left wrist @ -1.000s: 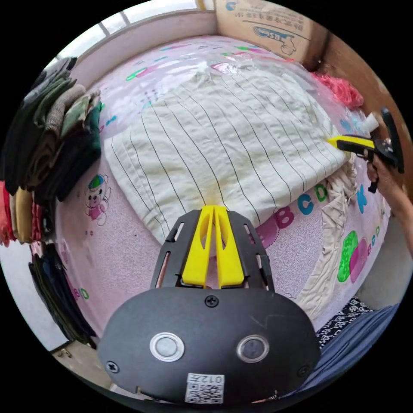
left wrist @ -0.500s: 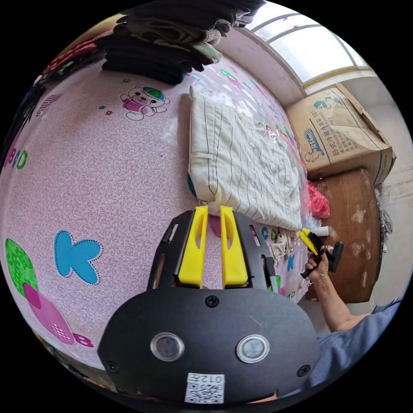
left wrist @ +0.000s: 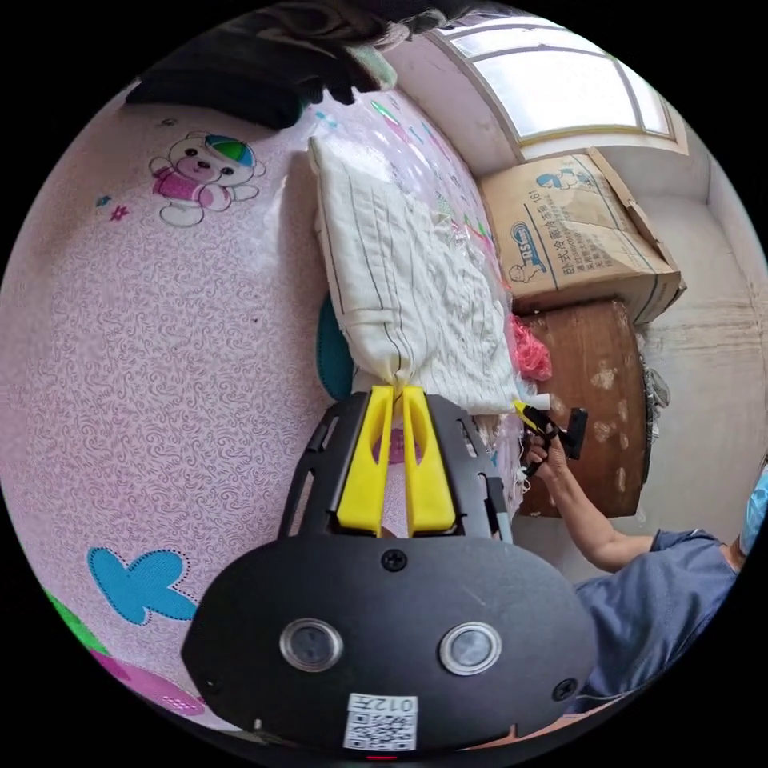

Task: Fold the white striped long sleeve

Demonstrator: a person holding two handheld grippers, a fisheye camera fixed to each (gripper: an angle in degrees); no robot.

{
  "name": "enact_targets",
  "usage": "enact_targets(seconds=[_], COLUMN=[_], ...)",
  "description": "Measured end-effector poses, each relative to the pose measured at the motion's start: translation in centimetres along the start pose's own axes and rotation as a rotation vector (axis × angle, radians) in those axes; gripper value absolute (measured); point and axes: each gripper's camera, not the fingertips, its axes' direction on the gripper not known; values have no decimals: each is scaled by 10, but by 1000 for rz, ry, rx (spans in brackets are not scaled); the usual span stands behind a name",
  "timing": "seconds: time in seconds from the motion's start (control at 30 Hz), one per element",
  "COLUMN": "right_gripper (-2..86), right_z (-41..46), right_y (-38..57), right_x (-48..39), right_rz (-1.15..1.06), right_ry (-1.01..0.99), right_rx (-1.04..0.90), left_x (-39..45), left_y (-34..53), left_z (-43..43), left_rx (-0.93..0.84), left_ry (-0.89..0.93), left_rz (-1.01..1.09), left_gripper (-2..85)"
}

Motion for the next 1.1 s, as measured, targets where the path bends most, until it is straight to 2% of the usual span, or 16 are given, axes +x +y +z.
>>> enact_targets(seconds=[0.1, 0.2, 0.27, 0.43, 0.5, 0.6, 0.67, 0.77, 0.87, 1.0, 1.1], right_gripper=[9, 9, 11, 30, 46, 101, 114, 111, 107, 87, 47], right_z=[-24, -37, -19, 13, -2, -28, -28, -10, 5, 18, 17], right_y=[-3, 16, 38, 74, 86, 109, 129, 153, 161, 160, 163], right_x=[-10, -24, -19, 8, 12, 28, 54, 80, 76, 66, 58], right_rz=[-1, -30, -42, 65, 88, 186, 324, 490, 511, 516, 543], right_ry=[-79, -72, -32, 14, -14, -59, -209, -399, -413, -433, -413], right_rx=[-66, -142, -202, -191, -134, -29, 32, 97, 99, 119, 202], left_x=[22, 43, 31, -20, -27, -13, 11, 51, 90, 115, 123], left_y=[-8, -6, 3, 32, 49, 79, 97, 96, 84, 61, 42], left_z=[-21, -44, -48, -20, -30, -60, -68, -42, -4, 37, 64], left_rx=[-104, -218, -267, -351, -280, -62, 76, 64, 1, -61, -73], left_ry=[-31, -157, -205, -245, -272, -347, -389, -421, -428, -407, -432], left_rz=[86, 168, 152, 23, -28, -31, 18, 163, 324, 403, 412], left_gripper=[7, 4, 4, 7, 7, 4, 4, 4, 4, 4, 4])
